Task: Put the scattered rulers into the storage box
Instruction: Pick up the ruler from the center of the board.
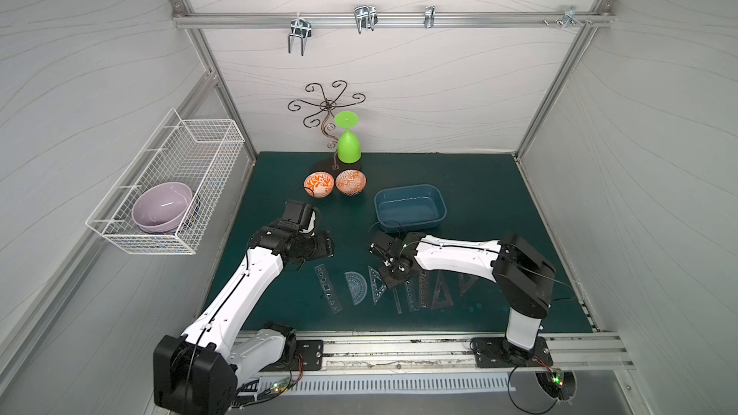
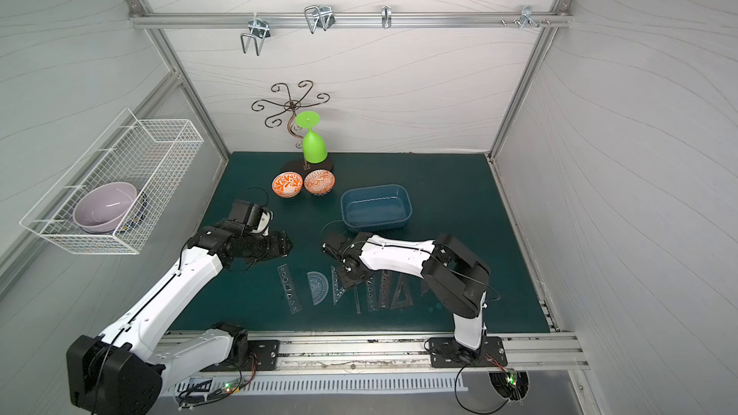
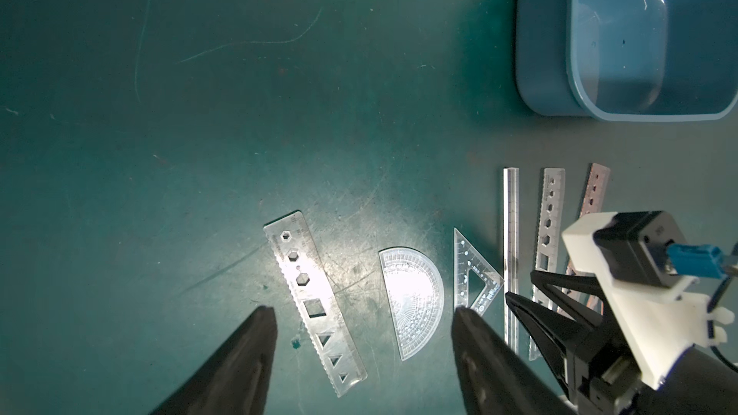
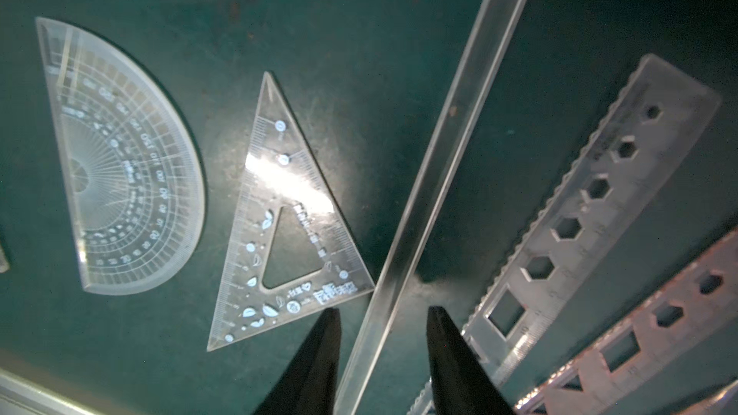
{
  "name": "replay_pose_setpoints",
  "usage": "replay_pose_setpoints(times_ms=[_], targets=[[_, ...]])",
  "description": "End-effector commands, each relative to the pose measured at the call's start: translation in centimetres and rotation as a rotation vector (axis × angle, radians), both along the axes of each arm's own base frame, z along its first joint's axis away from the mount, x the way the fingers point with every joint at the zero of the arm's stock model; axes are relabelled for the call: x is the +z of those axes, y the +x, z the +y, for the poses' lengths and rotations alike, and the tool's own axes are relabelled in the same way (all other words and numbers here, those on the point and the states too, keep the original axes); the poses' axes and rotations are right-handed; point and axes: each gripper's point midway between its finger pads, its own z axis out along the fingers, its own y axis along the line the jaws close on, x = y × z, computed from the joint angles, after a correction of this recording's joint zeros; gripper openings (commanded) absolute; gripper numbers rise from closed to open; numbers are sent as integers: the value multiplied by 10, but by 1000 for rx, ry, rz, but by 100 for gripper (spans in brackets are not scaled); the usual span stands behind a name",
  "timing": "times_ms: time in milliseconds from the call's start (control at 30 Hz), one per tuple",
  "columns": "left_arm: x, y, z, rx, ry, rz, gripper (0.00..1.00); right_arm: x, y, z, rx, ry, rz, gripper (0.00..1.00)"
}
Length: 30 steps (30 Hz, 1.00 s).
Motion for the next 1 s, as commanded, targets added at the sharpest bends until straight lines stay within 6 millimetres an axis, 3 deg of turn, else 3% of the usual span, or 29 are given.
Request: replay_pose_setpoints(times_ms=[0,600,833,967], targets=[[6,1,-1,-17,-4,-30,74,-6,-2,-2,-10,-24,13,37],[7,2,-1,-17,-4,-37,74,-28,-3,-9,-43,-32,66,19],[8,3,0,-14,-2,-44,74,-11,0,-12,-27,-14,58,6],[10,4,0,-11,-5,-52,73,20,9,-15,33,31,22,0]])
